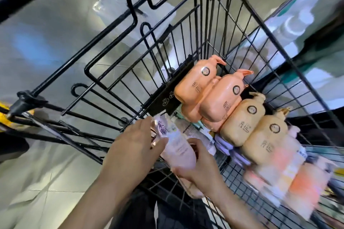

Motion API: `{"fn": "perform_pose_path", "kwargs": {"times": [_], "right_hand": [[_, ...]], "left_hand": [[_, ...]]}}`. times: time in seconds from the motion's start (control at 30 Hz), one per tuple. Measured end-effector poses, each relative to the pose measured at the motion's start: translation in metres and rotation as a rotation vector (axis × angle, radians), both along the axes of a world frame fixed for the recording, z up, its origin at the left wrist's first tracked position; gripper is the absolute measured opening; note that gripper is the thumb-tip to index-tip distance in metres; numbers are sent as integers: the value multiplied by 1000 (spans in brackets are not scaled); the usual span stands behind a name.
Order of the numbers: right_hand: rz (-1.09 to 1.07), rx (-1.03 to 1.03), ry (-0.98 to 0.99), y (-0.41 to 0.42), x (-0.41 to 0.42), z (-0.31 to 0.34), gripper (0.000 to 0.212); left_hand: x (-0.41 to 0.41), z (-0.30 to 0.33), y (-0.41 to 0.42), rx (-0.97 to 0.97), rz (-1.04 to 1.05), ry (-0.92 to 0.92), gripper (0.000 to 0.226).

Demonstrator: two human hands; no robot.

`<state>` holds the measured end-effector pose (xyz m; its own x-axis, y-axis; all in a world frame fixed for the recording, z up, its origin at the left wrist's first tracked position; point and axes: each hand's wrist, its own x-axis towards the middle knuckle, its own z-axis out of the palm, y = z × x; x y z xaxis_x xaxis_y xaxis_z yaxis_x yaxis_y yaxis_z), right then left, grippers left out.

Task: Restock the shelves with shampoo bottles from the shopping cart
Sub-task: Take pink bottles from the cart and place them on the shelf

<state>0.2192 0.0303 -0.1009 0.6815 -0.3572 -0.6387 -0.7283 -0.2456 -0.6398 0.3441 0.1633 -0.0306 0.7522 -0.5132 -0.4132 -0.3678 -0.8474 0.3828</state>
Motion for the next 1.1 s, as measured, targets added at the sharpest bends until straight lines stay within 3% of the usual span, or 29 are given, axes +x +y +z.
{"fn": "perform_pose_path", "kwargs": {"times": [0.1,0.2,0.3,0.4,0.53,0.63,0.73,0.83,0.97,1.1], "right_hand": [[-218,182,-191,4,3,45,67],[-256,320,-332,10,13,68,62],[-228,395,-380,4,17,56,39],[-145,163,-219,-9,5,-2,28],[310,-372,130,-22,-11,-102,68],[471,-604,268,-25,0,-139,89],[478,-767,297,-21,14,-151,79],[480,-798,298,-25,22,-145,67],[355,-554,243,-41,8,-134,55],[-10,-56,139,-41,-31,-84,56]], "left_hand": [[3,7,-11,-99,173,275,76],[11,10,-20,-445,462,727,56],[24,5,-14,-604,608,746,59],[29,1,-12,-645,655,689,52],[24,0,-23,-654,671,712,40],[20,-5,-25,-628,646,702,19],[18,-9,-23,-604,630,688,15],[19,-10,-22,-621,604,693,19],[16,-5,-22,-631,518,688,19],[17,-2,-20,-613,455,714,7]]}}
